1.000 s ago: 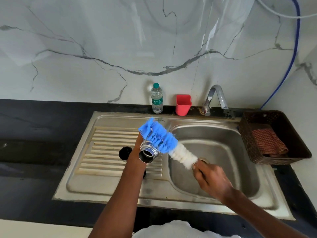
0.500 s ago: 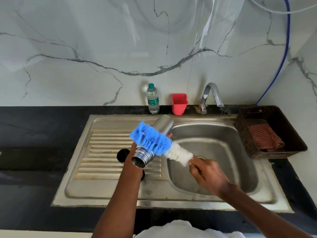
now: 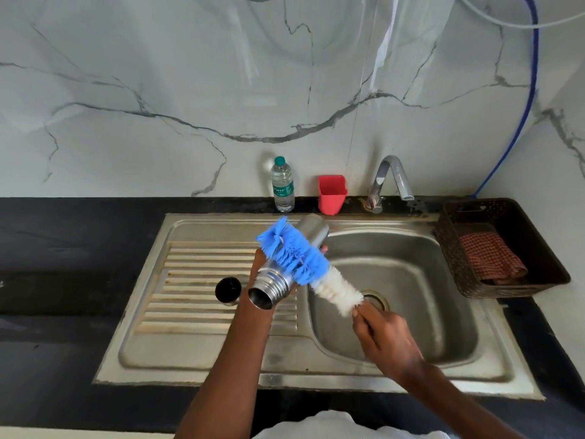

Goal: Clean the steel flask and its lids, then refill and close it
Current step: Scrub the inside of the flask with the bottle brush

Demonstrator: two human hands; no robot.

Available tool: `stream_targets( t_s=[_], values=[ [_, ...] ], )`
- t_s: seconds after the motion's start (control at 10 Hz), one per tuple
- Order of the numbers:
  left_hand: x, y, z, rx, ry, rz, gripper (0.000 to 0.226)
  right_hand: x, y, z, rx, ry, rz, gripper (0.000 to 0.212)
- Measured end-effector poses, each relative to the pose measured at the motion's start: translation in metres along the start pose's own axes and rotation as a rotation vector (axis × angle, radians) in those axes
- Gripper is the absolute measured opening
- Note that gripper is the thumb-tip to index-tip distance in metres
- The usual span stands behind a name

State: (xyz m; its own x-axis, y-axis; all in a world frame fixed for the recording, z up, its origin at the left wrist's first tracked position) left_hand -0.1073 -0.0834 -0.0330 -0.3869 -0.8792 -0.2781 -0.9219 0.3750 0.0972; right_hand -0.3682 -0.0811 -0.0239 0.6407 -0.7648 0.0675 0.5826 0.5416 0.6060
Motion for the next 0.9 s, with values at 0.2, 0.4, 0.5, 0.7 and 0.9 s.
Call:
stream_targets(
  t_s=[0.2, 0.4, 0.5, 0.7, 0.9],
  values=[
    [0.049, 0.008, -0.029, 0.633, -0.033, -0.068, 0.073, 0.035, -0.025, 0.009, 0.133, -0.084, -0.443, 0.011],
    [0.041, -0.003, -0.031, 1.195, -0.288, -0.259, 0.069, 0.035, -0.034, 0.056, 0.308, -0.171, -0.495, 0.022],
    [0.046, -0.014, -0.038, 1.582, -0.349, -0.372, 0.068, 0.025, -0.029, 0.086, 0.167, -0.195, -0.406, 0.026],
    [0.063, -0.002, -0.059, 1.817, -0.320, -0.427, 0.079, 0.026, 0.017, 0.115, -0.219, -0.001, -0.480, 0.023],
    [0.072, 0.003, -0.063, 1.805, -0.311, -0.476, 0.089, 0.039, 0.048, 0.136, -0.347, 0.070, -0.611, 0.028]
  ],
)
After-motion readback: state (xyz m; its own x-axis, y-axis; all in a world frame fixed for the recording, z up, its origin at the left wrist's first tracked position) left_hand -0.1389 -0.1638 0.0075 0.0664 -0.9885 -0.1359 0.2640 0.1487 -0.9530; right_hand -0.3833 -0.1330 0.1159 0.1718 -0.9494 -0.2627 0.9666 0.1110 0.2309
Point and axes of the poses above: each hand's wrist, its own x-axis towards the middle knuckle, its own z-axis out of the back of the hand, y = z × x, the point moved 3 cm from there along x, towards the middle knuckle, and after that the axes turned 12 degrees about y, right-handed, at the moved point
